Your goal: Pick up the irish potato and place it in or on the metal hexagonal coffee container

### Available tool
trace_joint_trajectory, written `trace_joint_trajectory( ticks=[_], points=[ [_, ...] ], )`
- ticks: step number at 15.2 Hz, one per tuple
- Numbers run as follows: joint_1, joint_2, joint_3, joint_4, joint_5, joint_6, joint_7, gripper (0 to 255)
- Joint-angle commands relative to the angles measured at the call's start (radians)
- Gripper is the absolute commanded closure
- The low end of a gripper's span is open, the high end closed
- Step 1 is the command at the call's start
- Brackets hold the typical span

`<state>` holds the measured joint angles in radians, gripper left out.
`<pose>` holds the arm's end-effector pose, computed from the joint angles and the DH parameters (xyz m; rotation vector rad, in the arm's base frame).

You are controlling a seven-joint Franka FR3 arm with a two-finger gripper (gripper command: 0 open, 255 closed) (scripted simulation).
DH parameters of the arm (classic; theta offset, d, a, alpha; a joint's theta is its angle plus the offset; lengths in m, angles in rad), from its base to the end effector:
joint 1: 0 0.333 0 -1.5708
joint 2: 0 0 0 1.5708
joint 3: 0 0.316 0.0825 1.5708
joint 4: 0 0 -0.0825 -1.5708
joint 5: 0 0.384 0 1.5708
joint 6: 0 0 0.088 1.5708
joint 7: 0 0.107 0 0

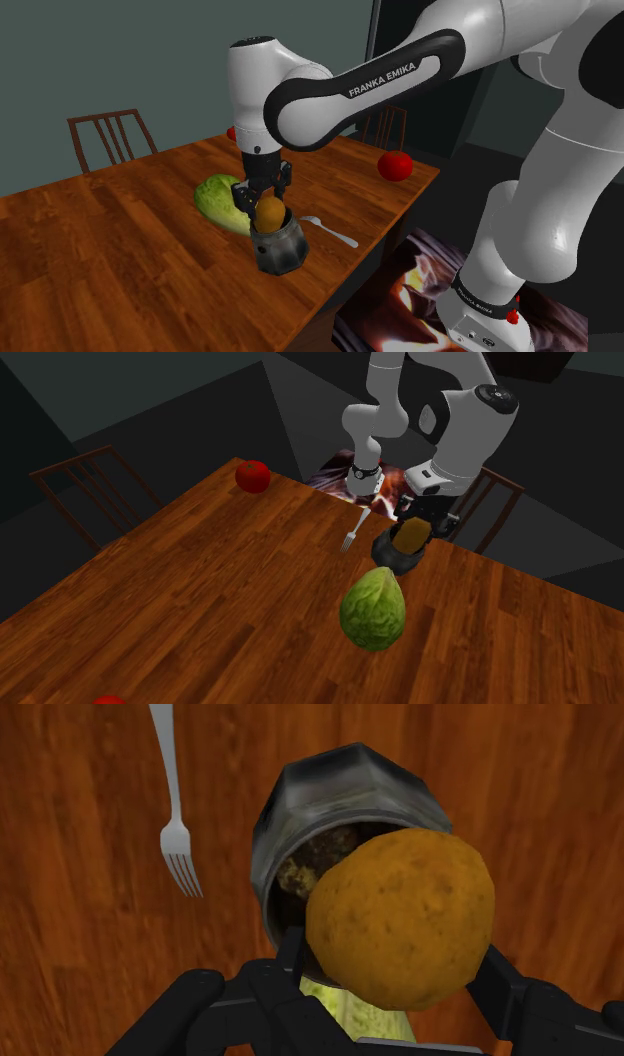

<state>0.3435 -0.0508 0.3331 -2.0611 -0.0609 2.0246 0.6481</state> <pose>0.4212 0.3361 0.4570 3.0899 0.0844 0.0817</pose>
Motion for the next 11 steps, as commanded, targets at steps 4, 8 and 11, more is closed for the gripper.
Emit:
trace_joint_trajectory(
  ticks=[4,8,11],
  points=[
    [0.000,0.006,0.000,-0.004,0.000,0.001,0.000,255],
    [-0.001,0.004,-0.001,-0.003,0.001,-0.001,-0.002,0],
    [0.000,-0.004,0.000,0.020,0.004,-0.032,-0.003,0]
  ],
)
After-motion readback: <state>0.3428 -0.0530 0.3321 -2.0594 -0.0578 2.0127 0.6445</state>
